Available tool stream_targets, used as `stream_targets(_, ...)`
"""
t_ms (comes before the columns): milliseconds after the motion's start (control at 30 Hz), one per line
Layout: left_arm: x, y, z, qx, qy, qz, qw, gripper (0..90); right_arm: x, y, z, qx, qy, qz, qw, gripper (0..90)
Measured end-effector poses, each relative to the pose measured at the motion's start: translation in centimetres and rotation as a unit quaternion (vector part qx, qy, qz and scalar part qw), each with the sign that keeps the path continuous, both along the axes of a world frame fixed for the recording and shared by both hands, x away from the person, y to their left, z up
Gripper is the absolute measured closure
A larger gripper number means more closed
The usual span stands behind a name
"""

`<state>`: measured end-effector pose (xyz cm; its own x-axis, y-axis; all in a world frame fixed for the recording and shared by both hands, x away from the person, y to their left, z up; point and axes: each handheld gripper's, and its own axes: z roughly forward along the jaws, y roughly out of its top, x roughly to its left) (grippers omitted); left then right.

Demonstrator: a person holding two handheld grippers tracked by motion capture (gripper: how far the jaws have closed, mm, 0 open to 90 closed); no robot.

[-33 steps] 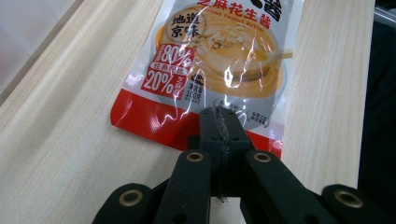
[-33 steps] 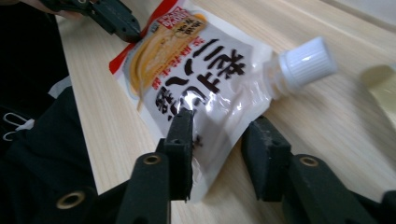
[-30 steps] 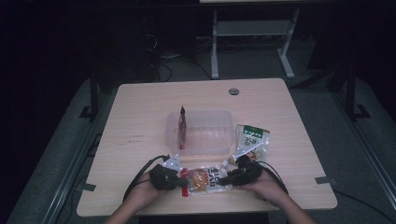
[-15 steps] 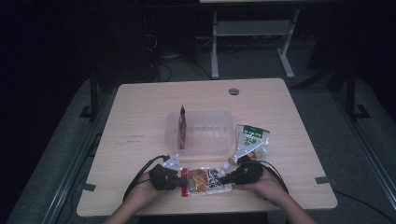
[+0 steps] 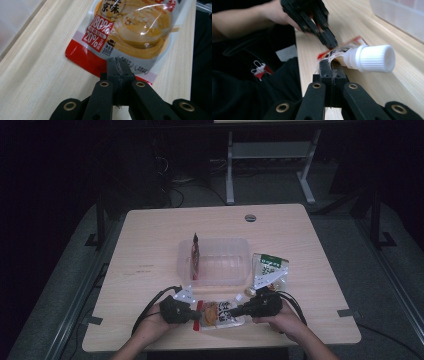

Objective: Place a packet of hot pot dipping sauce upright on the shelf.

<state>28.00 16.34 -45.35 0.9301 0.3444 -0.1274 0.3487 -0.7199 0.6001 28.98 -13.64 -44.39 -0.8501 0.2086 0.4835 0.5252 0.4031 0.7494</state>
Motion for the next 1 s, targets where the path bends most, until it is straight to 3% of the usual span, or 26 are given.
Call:
stream_targets(100,-0.1,-0.1,0.3,-0.004,-0.005,-0.002,1.0,89.8,-0.1,0.2,0.4,0.013,-0.002,0.001,0.9999,90.0)
stream_targets(200,-0.2,-0.2,0.6,-0.023,-0.009,-0.003,0.9997,88.0,-0.2,0.4,1.0,0.024,-0.017,0.006,0.9996,90.0)
stream_targets(333,-0.3,-0.2,0.8,-0.028,-0.015,-0.01,0.9994,84.2,-0.4,0.4,1.5,0.022,-0.024,0.005,0.9995,90.0)
stream_targets(533,-0.6,0.0,1.4,-0.037,-0.024,-0.013,0.9989,72.5,-0.9,0.5,2.8,0.017,-0.063,0.002,0.9978,90.0)
stream_targets(667,-0.7,0.3,1.7,-0.044,-0.025,-0.01,0.9987,68.2,-1.0,0.5,3.2,0.013,-0.072,0.001,0.9973,90.0)
stream_targets(1000,-0.8,2.1,1.5,-0.039,-0.008,-0.003,0.9992,49.3,-0.8,-0.2,5.3,0.016,-0.106,-0.014,0.9941,90.0)
